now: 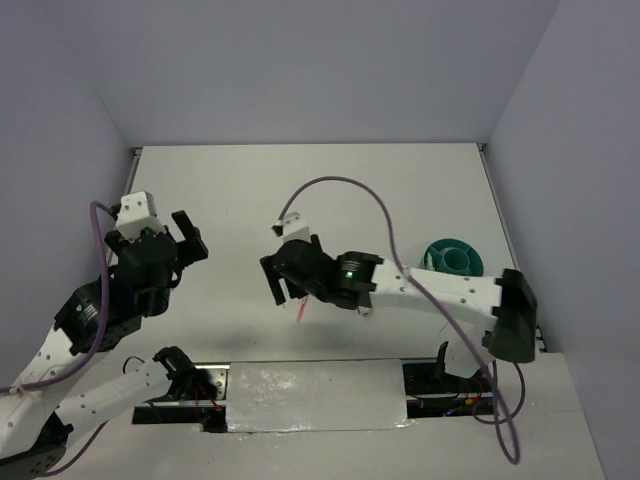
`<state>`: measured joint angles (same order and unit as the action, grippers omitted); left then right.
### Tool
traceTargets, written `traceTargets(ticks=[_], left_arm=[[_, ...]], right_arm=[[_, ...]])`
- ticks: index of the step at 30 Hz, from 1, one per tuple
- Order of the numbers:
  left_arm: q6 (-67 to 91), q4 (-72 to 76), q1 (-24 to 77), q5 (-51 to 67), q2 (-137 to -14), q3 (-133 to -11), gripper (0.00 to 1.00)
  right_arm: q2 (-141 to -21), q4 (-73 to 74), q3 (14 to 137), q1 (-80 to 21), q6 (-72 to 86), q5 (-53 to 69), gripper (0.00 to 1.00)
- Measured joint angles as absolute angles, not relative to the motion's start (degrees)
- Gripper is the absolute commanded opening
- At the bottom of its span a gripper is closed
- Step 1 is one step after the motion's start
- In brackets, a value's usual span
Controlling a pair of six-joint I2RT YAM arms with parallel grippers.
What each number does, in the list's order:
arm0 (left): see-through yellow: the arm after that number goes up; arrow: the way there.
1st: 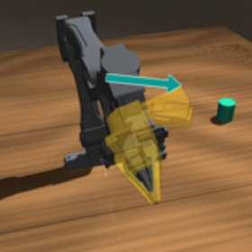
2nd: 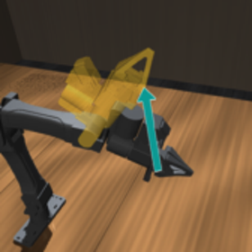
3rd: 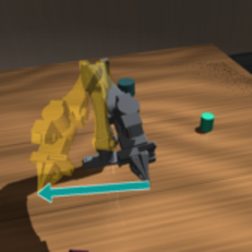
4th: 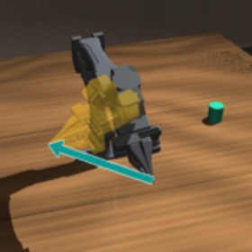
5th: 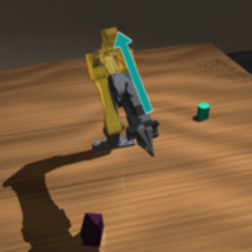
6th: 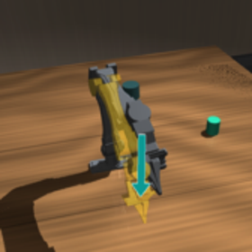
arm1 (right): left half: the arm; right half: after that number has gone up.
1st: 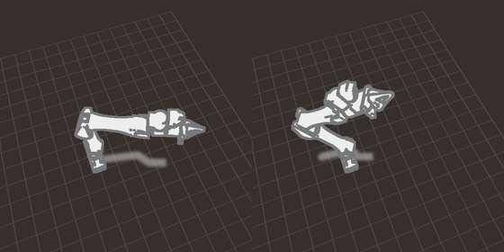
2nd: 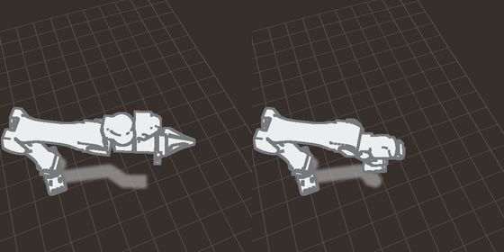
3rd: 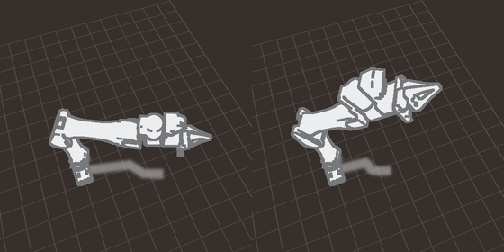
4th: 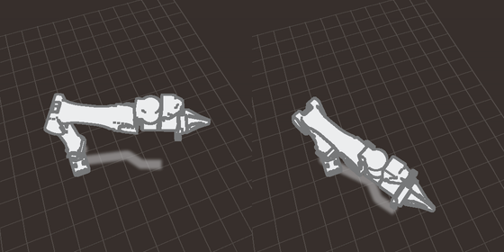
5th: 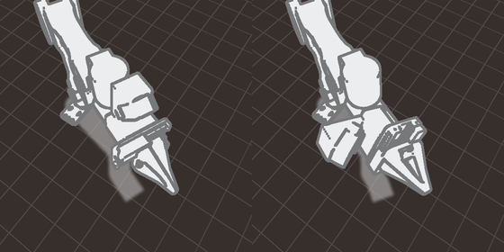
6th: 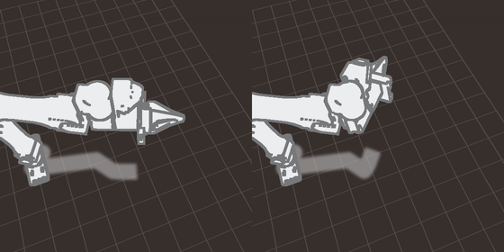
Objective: Sort the stationery into containers
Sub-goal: Pick up the pen from the center of the board.
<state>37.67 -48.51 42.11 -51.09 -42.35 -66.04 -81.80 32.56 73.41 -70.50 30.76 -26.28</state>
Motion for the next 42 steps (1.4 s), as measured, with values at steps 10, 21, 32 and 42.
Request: traceTargets(ticks=[10,21,32,42], left_arm=[[35.5,-47.2,39.6,-52.1,-31.8,-52.9,0.99],[31.6,-44.0,39.4,-47.4,-33.1,-52.8,0.99],[30.1,-42.3,39.4,-44.7,-33.2,-52.7,0.99],[30.0,-42.0,39.4,-44.3,-33.3,-52.7,0.99]], right_arm=[[-108.1,32.5,82.8,-67.9,29.5,-16.7,0.54],[-117.2,32.2,89.0,-64.2,27.7,-13.5,0.44],[-119.5,32.2,91.5,-60.9,24.4,-11.5,0.43],[-124.5,32.9,96.1,-60.5,22.8,-10.0,0.38]])
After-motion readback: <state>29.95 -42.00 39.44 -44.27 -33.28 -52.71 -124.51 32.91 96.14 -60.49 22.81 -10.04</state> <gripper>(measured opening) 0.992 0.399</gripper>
